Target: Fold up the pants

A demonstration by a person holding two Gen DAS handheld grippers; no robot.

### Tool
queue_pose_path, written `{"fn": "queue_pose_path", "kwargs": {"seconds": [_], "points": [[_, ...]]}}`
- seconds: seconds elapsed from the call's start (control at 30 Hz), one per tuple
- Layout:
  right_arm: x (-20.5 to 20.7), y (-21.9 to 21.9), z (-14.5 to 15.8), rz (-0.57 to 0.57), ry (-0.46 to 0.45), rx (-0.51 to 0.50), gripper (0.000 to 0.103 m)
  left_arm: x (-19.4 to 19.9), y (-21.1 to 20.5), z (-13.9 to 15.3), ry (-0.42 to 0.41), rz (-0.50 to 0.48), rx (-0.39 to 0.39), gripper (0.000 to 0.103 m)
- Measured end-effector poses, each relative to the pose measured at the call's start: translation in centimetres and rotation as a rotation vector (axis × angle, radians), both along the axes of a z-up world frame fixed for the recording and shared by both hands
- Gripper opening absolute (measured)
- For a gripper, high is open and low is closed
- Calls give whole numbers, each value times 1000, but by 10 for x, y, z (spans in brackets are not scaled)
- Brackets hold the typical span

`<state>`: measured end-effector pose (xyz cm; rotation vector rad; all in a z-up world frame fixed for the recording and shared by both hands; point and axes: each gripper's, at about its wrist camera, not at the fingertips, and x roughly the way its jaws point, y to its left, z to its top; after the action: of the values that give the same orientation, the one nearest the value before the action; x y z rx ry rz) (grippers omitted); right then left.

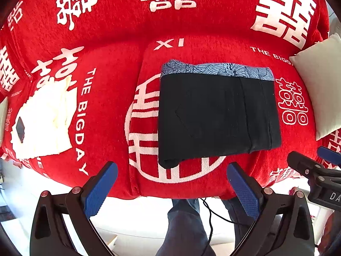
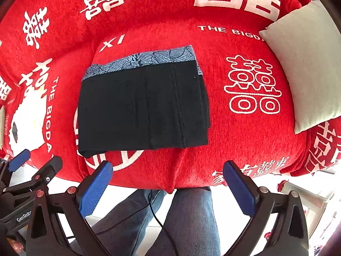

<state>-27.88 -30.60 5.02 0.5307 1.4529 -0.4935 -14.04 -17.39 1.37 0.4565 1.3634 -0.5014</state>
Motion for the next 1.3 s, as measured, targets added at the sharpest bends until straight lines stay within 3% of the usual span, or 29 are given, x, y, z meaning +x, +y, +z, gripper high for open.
{"fn": "queue_pose_path", "kwargs": {"seconds": [1.3], "points": [[7, 10, 5, -11, 7, -29, 103, 8, -1, 6, -7, -47, -22, 103]]}}
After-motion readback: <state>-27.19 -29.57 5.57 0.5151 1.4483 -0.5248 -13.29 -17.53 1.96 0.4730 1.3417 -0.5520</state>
